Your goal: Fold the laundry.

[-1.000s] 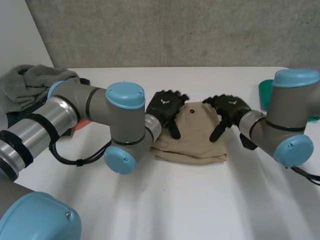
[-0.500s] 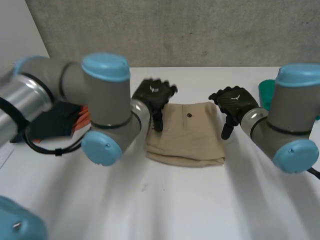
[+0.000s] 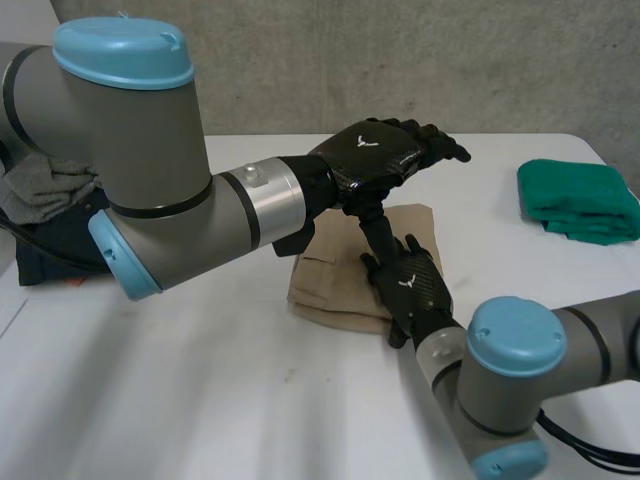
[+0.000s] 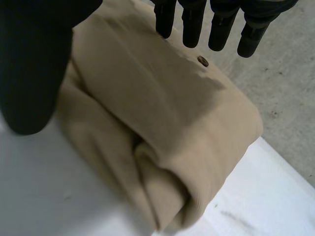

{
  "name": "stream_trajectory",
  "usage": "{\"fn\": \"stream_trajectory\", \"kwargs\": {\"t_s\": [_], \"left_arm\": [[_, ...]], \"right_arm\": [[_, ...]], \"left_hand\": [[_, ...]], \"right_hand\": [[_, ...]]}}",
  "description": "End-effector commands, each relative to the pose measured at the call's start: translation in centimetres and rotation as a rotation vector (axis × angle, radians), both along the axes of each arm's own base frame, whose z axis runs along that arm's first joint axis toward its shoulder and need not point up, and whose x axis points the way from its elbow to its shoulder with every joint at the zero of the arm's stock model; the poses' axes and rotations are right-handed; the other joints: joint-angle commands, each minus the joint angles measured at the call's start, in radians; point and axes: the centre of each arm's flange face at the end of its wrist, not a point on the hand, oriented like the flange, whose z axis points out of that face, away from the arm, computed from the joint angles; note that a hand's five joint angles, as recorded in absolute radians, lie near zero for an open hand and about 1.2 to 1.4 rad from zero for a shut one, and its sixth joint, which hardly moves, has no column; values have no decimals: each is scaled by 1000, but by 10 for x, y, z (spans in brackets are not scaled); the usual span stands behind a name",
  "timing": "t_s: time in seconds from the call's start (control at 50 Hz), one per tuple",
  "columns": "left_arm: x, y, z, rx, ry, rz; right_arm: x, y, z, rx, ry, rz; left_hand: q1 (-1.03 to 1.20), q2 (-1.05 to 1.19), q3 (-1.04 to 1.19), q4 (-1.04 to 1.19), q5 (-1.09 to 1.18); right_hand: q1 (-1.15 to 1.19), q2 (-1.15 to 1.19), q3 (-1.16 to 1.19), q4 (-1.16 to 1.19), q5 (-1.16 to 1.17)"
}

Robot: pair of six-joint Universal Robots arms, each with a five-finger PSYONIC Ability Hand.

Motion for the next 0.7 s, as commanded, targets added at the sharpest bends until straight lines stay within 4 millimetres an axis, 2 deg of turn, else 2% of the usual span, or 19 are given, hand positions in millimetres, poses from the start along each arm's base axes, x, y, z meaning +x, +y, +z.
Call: {"fn": "stream_trajectory", "kwargs": {"t_s": [0.02,0.1,0.22,0.32,0.38,0.4,0.42,0.46,0.56,0.58,0.6,0.7], "left_arm": [[0,-1,-4,4,-7,10],[1,-2,-3,3,-6,12],[1,-2,-3,2,-5,12],[0,-3,-1,-10,7,15],[1,-5,-1,-16,12,18],[1,-6,0,-18,13,20],[1,-6,0,-18,13,21],[1,-7,1,-23,16,21],[1,-9,8,-45,34,26],[2,-9,10,-52,39,29],[2,-10,13,-61,47,32],[8,-13,46,-136,136,86]], "right_arm": [[12,-27,-5,-54,-17,-45],[17,-42,-1,-89,-34,-83],[26,-55,11,-129,-72,-81],[31,-64,12,-144,-77,-79],[35,-69,11,-142,-77,-70],[36,-70,10,-141,-76,-65],[38,-72,10,-138,-80,-47],[39,-77,14,-143,-90,-36],[28,-108,56,-242,-152,-64],[21,-121,78,-293,-185,-85],[17,-127,88,-320,-198,-97],[-13,-168,140,-453,-273,-173]], "left_hand": [[-13,-30,-32,-25,-45],[-13,-30,-32,-25,-45],[-13,-30,-32,-25,-45],[-13,-30,-32,-25,-45],[-13,-30,-32,-25,-45],[-13,-30,-32,-25,-45],[-13,-30,-32,-25,-45],[-13,-30,-32,-25,-45],[-10,-27,-30,-22,-42],[-13,-30,-32,-25,-44],[-10,-27,-30,-22,-42],[-13,-30,-32,-25,-45]], "right_hand": [[-46,-38,-32,-36,-43],[-46,-38,-32,-36,-43],[53,60,66,63,55],[108,116,122,118,111],[474,482,488,484,476],[696,704,710,706,699],[1171,1179,1185,1181,1174],[1176,1184,1190,1186,1178],[1176,1184,1190,1186,1178],[1176,1184,1190,1186,1178],[1176,1184,1190,1186,1178],[1176,1184,1190,1186,1178]]}}
